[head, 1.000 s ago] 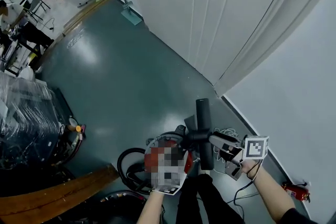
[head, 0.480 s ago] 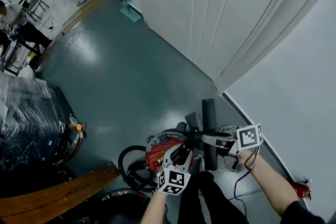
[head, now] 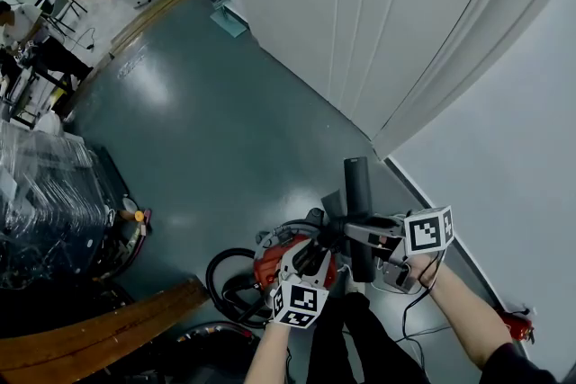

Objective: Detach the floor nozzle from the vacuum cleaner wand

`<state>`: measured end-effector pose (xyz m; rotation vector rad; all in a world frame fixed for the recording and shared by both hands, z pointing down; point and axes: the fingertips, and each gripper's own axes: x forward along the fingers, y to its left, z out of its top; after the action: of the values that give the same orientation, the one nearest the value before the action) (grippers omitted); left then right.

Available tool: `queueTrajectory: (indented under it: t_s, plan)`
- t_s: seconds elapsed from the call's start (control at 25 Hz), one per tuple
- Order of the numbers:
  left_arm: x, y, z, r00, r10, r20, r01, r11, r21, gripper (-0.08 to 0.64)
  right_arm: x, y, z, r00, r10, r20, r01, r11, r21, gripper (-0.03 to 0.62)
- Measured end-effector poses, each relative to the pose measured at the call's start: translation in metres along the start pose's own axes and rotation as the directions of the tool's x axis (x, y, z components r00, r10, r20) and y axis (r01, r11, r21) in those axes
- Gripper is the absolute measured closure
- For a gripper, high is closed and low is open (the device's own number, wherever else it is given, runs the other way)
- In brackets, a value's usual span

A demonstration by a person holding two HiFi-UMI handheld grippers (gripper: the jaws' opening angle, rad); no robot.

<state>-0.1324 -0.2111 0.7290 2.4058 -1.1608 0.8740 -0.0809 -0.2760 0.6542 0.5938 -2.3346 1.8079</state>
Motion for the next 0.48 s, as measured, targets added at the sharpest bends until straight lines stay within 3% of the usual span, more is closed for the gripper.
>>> queueTrajectory:
  t_s: [0.08,0.2,0.36,0.48]
  plan:
    - [-0.0008,-0.0022,-0.0007,1.0,-0.013,0.001,0.013,1.0,0.004,0.405,-0.0016,-0.0012,-0.0022,1.0,0.01,-0.014,-0.01,0.999,0.034,0.36]
    - [-0.0026,-0.0028,0.0002,1.0,-0.022,0.014,0.022,1.0,0.007,0.405,-0.0032,0.0012,-0.002,1.0,-0.01,-0.011,0.009,0.998,-0.06,0.36]
    - [-0.0029,-0.0017,0.0006,0.999,-0.031,0.024,0.031,0.999,-0.005,0.407,-0.0028,0.0014,0.0003,1.0,0.009,0.022,-0.009,1.0,-0.021,0.362]
    - [-0.0071,-0.0004,-0.0013,0.998,-0.043,0.045,0.044,0.998,-0.035,0.408,-0.0054,0.0076,0.0044,0.998,-0.04,0.039,0.046,0.98,-0.193,0.364]
